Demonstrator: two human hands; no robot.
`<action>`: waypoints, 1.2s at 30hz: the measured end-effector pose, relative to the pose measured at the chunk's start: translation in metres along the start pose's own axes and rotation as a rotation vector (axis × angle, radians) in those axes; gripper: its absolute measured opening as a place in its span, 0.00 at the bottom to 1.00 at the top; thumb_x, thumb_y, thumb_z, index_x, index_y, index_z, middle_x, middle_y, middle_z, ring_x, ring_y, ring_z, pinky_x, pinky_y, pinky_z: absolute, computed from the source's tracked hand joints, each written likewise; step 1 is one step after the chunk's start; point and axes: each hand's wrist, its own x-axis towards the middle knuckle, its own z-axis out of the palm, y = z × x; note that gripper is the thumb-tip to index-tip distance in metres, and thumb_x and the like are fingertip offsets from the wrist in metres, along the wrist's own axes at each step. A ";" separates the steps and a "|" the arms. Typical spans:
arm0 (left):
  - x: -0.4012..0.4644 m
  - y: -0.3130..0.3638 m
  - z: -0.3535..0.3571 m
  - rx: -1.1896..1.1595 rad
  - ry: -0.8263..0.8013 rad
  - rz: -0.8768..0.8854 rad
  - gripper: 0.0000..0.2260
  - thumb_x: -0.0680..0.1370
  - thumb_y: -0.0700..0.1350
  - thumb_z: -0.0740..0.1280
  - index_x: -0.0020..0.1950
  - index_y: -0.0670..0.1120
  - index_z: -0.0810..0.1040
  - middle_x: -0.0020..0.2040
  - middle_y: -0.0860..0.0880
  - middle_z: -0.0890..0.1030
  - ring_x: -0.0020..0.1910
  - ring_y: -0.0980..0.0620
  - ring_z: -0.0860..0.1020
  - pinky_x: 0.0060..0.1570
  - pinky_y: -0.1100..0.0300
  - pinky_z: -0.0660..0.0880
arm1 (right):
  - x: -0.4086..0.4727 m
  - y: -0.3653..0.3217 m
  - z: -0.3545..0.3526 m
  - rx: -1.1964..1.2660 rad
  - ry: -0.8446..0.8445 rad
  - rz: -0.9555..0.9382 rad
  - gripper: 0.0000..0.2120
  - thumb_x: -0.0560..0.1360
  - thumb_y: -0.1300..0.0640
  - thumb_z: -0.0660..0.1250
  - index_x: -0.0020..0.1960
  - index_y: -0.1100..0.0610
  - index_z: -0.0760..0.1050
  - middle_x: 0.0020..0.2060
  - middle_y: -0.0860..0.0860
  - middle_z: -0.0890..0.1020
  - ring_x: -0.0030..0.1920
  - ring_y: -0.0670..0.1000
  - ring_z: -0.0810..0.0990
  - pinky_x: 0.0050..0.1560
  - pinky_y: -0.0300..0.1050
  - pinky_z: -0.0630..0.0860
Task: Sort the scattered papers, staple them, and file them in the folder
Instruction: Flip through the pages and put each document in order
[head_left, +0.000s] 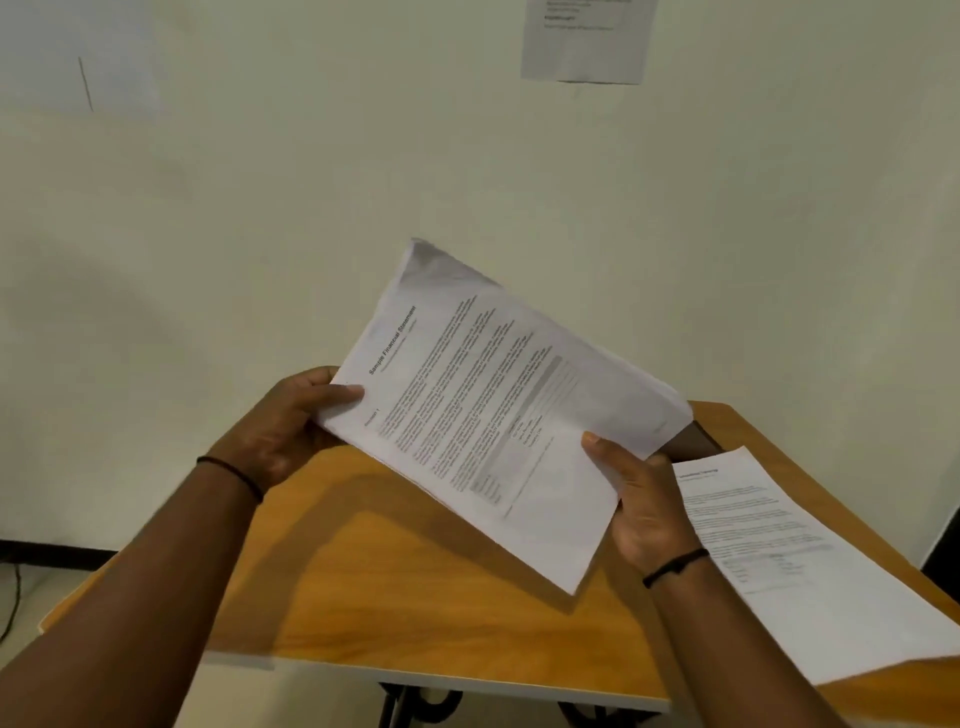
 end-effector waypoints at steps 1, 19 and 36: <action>0.002 0.005 -0.003 0.086 -0.002 0.010 0.30 0.59 0.46 0.81 0.56 0.37 0.78 0.60 0.33 0.80 0.49 0.41 0.84 0.45 0.52 0.83 | 0.002 -0.002 -0.001 -0.019 0.006 -0.002 0.17 0.71 0.67 0.71 0.59 0.59 0.79 0.52 0.55 0.86 0.54 0.56 0.84 0.50 0.49 0.82; -0.014 -0.072 0.036 0.147 0.035 0.153 0.15 0.75 0.41 0.72 0.61 0.41 0.79 0.55 0.42 0.85 0.53 0.40 0.84 0.48 0.49 0.83 | -0.009 0.022 -0.004 -0.389 0.002 -0.077 0.13 0.72 0.59 0.75 0.53 0.50 0.77 0.49 0.50 0.84 0.42 0.40 0.84 0.35 0.33 0.78; -0.011 -0.093 0.029 0.049 0.112 -0.030 0.12 0.78 0.38 0.68 0.62 0.40 0.79 0.56 0.42 0.85 0.52 0.42 0.84 0.45 0.53 0.83 | -0.009 0.050 -0.006 -0.452 -0.001 0.010 0.12 0.73 0.57 0.74 0.51 0.45 0.75 0.46 0.39 0.82 0.44 0.41 0.84 0.37 0.33 0.78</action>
